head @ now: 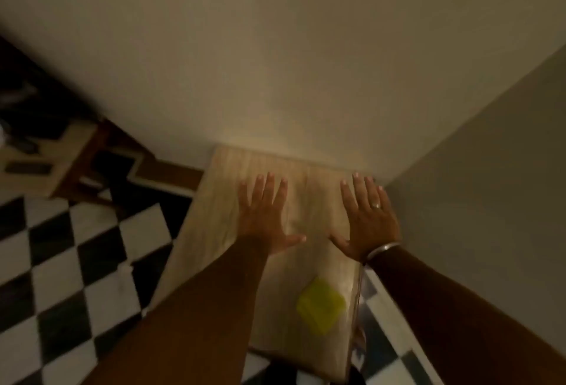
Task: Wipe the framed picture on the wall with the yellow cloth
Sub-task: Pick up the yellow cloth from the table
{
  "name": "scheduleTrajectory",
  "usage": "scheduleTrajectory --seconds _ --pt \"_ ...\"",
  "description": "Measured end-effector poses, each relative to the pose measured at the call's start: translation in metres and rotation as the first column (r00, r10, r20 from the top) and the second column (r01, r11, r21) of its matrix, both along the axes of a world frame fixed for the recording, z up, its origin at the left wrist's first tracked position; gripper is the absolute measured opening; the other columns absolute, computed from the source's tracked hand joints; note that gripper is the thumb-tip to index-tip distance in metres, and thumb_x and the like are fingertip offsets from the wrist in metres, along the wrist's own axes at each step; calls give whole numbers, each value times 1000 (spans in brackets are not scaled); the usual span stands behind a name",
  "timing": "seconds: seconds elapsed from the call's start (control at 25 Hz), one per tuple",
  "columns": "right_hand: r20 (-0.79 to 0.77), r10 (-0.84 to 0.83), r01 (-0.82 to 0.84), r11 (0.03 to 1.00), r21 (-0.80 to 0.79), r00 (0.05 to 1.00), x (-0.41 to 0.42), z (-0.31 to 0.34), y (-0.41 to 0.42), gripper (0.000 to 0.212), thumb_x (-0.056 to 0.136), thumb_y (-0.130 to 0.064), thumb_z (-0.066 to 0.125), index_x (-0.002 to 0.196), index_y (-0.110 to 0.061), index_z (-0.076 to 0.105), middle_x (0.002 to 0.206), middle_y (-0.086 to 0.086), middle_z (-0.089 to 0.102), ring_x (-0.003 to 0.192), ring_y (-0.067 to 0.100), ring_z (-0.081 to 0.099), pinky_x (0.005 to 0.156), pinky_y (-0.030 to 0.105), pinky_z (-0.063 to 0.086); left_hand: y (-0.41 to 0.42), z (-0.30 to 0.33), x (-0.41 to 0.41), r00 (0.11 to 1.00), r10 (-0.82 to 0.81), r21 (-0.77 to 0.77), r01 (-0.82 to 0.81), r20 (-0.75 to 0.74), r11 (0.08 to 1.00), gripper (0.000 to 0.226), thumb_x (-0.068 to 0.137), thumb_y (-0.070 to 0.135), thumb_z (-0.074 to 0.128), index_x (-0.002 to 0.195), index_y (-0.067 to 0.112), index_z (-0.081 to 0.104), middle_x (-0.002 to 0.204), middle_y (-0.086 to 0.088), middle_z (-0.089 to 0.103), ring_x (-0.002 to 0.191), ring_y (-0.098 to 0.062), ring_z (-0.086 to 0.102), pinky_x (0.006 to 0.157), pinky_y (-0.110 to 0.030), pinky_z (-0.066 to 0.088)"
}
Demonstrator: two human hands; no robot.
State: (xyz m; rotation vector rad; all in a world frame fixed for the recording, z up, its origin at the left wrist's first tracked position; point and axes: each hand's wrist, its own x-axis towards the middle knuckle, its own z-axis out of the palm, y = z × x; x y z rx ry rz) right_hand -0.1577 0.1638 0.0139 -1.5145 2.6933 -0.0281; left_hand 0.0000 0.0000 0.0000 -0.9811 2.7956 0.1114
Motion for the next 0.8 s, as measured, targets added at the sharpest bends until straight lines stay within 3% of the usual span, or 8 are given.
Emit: scheduleTrajectory --seconds 0.08,0.24,0.36,0.44,0.52,0.6,0.68,0.8 --pt "157 -21 6 995 97 987 32 -80 23 102 66 -61 58 146 -6 27 151 24 34 138 44 33 111 57 30 28 -71 24 986 -76 161 52 147 986 126 58 90 41 152 25 -11 166 -12 -5 151 -33 -10 112 -56 -27" --pt "353 -139 38 960 279 925 105 -206 81 91 79 -49 61 149 -10 18 152 19 34 137 40 37 109 53 37 92 -193 76 946 -217 259 152 243 954 110 73 80 40 154 19 -1 166 -13 -2 151 -35 -11 110 -57 -29" --pt "332 -48 -35 970 239 942 116 -245 91 80 83 -43 63 147 -10 26 149 16 41 130 37 48 101 50 48 119 -223 83 920 -314 259 253 233 932 86 81 70 42 148 17 35 159 -16 30 149 -37 20 116 -64 0" --pt "300 -18 -50 975 216 954 116 -259 89 77 79 -46 66 142 -12 36 140 13 53 118 35 59 87 47 57 134 -233 89 921 -336 230 289 198 929 69 76 62 57 130 19 60 140 -14 57 134 -36 48 107 -66 31" --pt "274 11 -66 979 192 962 115 -262 82 67 78 -49 66 131 -15 46 122 11 65 99 33 67 73 43 59 138 -234 85 943 -298 171 272 149 947 63 73 56 66 124 18 66 129 -12 67 125 -35 58 100 -64 42" --pt "298 -2 -71 969 236 955 113 -256 72 52 80 -43 65 124 -16 52 113 13 66 90 35 68 70 44 57 132 -230 75 967 -218 205 188 133 961 56 77 50 63 123 17 66 128 -9 66 127 -33 56 107 -59 41" --pt "335 -103 -13 945 328 937 107 -236 63 43 88 -37 56 125 -14 52 117 14 61 95 34 65 76 43 54 124 -210 61 976 -148 432 65 162 900 44 89 40 55 126 18 59 135 -8 59 135 -30 46 114 -47 29" --pt "492 -188 37 953 300 850 86 -178 48 25 89 -24 52 110 -11 58 112 16 62 99 35 61 80 38 49 95 -151 36 991 -99 611 26 85 791 27 91 27 55 115 17 60 119 -10 65 113 -32 58 91 -39 42"
